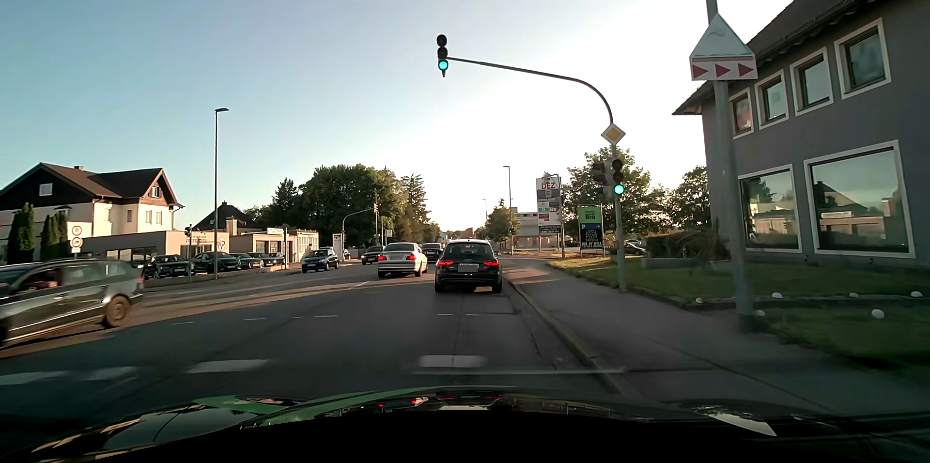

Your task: Follow the waypoints while adhering to traffic rules and regulations

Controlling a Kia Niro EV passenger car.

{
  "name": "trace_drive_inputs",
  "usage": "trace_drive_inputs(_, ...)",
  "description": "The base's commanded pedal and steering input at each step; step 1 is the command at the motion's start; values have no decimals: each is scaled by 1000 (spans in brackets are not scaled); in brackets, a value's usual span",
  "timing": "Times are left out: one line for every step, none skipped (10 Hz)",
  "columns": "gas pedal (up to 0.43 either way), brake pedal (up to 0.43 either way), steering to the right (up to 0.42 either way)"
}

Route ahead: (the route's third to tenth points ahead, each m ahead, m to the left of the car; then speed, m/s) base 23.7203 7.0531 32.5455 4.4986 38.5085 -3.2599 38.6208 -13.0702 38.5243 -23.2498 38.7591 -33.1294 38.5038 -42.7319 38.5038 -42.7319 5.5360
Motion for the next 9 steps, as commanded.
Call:
trace_drive_inputs(339,0,-1)
trace_drive_inputs(339,0,-1)
trace_drive_inputs(339,0,-1)
trace_drive_inputs(339,0,-1)
trace_drive_inputs(339,0,-1)
trace_drive_inputs(331,0,-4)
trace_drive_inputs(311,0,-4)
trace_drive_inputs(280,0,-5)
trace_drive_inputs(268,0,-6)
